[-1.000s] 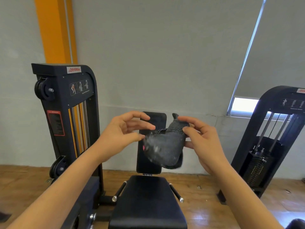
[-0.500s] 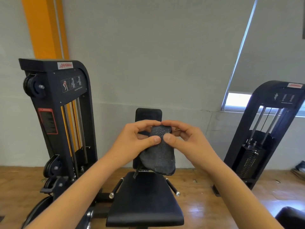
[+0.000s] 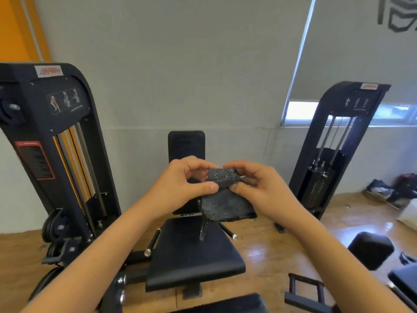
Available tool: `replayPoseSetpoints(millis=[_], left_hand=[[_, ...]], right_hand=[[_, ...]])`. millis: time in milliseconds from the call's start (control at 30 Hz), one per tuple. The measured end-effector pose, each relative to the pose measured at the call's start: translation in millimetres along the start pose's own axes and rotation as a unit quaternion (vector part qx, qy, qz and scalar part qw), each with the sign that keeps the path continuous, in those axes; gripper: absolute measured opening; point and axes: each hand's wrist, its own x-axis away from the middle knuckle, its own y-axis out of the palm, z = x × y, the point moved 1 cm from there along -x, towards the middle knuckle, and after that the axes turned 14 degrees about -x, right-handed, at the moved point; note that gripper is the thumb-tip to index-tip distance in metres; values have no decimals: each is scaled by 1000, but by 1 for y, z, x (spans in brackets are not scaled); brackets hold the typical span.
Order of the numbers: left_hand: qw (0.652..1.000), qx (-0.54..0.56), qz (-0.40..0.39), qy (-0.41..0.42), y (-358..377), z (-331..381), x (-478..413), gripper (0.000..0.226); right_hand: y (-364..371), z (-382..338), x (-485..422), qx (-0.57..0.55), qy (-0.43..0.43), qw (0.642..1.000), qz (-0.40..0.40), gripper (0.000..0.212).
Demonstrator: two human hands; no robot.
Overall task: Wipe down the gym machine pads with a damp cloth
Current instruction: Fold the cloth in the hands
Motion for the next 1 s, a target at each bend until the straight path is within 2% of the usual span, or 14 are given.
replayPoseSetpoints(millis=[100,200,333,600,867,1000], left_hand=[[998,41,-55,0,15,-7,-4,27],[985,132,-113,-2,47,-11,-4,20],[964,204,-171,-14,101,-6,3,31],[926,209,-306,72,230,45,36,39],[881,208,-406,124,362,129,92,26],[851,202,-467,131,430,168,128,27]], right_hand=[[-4,6,19,-15,4,999,51,42],[-10,16,47,-34,14,993,112,37],[-23,34,104,-48,41,978,198,30],[-65,50,257,-56,103,926,358,35],[-119,33,410,-43,129,873,468,36],[-135,33,488,-47,152,835,526,37]])
